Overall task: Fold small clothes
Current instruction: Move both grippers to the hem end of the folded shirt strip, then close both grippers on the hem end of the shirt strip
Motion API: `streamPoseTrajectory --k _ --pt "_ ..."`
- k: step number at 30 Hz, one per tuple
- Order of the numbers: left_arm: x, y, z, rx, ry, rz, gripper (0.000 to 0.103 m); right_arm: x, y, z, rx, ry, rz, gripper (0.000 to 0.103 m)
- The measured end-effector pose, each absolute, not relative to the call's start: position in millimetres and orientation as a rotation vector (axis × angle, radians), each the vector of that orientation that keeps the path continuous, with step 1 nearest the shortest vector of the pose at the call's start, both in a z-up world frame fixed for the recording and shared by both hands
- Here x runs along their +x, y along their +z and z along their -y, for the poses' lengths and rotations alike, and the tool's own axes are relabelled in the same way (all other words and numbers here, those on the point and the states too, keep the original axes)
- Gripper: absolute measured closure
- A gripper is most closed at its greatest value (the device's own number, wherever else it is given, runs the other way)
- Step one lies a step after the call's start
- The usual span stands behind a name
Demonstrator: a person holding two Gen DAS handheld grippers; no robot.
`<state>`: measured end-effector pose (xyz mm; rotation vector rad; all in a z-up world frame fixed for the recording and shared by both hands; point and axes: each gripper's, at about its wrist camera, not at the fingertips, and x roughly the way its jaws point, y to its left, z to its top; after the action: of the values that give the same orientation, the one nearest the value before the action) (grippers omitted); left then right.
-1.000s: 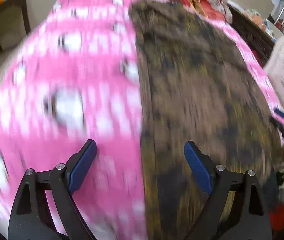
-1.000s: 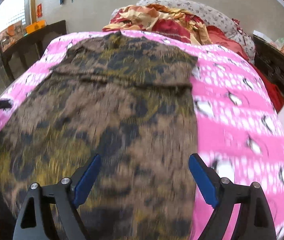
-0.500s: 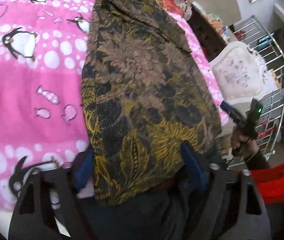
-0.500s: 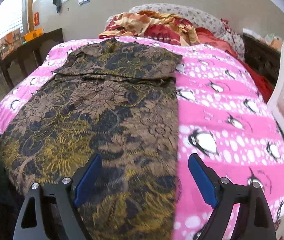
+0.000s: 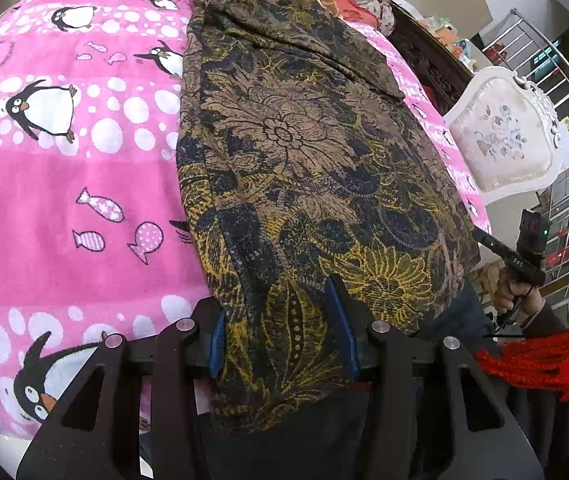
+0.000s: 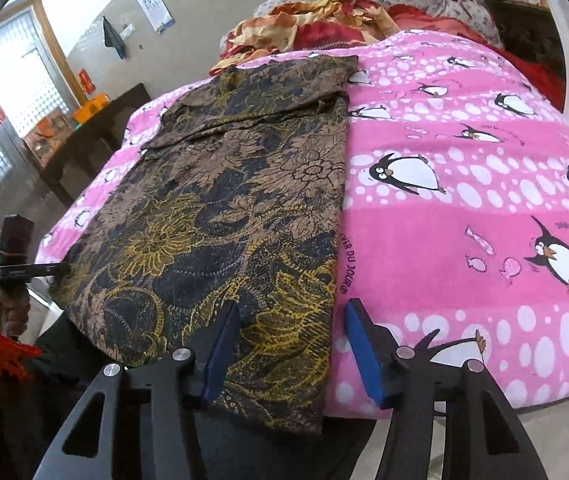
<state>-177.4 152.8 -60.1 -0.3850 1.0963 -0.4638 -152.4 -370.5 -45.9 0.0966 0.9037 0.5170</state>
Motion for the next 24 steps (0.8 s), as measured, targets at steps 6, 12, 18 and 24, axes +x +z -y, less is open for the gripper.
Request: streamPoseTrajectory --k 6,12,18,24 --pt "-171 -56 -150 -0.390 -0.444 -1.074 0.079 -154 -61 383 0.315 0.751 -0.936 0.062" --pt "-162 -59 -145 -0.398 -0.408 -1.073 0.079 -147 -70 391 0.424 0.727 -0.881 0.078" --pt "-169 -61 -148 -0.453 -0.410 -1.059 0.069 -157 -70 396 0.398 0.676 -0.867 0.085" --pt "-177 -42 -155 -0.490 -0.380 -0.984 0.100 -151 -60 389 0.461 0.752 -0.821 0.099"
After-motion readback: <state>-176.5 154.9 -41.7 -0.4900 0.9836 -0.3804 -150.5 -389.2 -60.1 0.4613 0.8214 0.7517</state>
